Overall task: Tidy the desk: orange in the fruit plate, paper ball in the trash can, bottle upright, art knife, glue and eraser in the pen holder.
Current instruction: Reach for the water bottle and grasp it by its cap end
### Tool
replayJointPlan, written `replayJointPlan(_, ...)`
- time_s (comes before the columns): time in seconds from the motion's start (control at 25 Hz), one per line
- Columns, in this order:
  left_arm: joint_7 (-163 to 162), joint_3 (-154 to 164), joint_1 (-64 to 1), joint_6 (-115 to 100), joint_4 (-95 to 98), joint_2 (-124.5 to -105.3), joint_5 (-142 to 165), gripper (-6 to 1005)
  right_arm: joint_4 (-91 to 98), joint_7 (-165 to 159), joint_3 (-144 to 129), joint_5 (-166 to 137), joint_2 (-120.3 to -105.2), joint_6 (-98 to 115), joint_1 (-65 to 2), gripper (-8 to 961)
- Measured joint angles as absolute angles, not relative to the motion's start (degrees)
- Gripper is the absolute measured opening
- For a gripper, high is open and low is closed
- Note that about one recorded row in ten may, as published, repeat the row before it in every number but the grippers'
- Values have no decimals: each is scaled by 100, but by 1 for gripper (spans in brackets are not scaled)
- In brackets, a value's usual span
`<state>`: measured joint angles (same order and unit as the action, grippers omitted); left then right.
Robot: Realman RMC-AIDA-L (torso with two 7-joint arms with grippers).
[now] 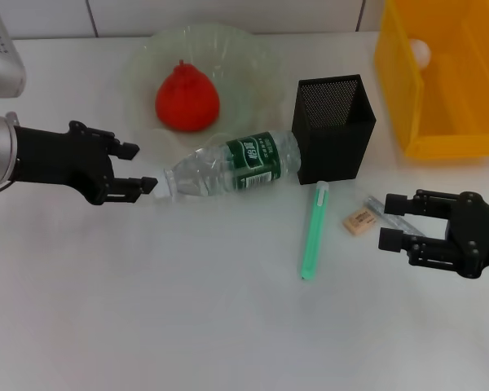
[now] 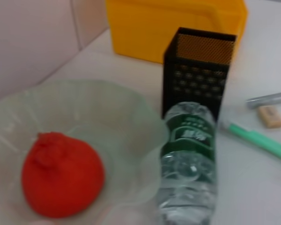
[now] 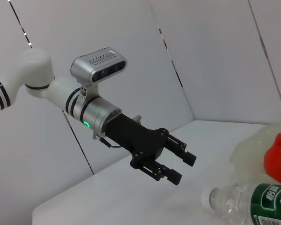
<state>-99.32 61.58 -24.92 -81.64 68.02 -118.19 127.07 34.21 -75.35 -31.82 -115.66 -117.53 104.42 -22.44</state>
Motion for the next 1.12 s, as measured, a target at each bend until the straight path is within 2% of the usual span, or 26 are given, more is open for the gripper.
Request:
replayJointPlan(0.12,-9764,6167,-2549,-7861,6558,-11810,12775,646,3413,-7577,-3180,-11567,-11757,10434,-2240,641)
replayJointPlan(0.56,-9747,6226,-2993,-7536,5728,-11822,13021,785,3410,-7632,-3148,-11576,-11791,10408,-2225,640)
replayJointPlan(1.12,-9622,6330,-3229,-7075,5160,-11834,13033,786,3410,-7631,-3175,-11585,-11804,10318,-2250,641)
